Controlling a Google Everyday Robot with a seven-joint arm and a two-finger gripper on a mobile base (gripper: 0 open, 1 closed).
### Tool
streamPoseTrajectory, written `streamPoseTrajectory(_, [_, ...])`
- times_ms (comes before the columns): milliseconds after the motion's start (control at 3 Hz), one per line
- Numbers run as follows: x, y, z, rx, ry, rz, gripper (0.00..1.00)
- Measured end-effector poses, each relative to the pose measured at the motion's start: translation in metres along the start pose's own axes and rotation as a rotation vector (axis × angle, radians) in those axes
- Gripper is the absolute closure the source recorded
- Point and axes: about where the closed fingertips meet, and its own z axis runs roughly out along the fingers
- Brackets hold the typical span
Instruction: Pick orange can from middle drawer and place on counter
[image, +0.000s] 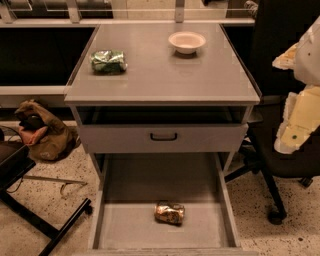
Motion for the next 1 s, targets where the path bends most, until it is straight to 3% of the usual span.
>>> streamPoseTrajectory(667, [0.000,0.000,0.006,0.012,-0.007,0.015,0.00])
streamPoseTrajectory(1000, [-0.001,0.012,0.046,-0.015,-0.051,0.061,0.00])
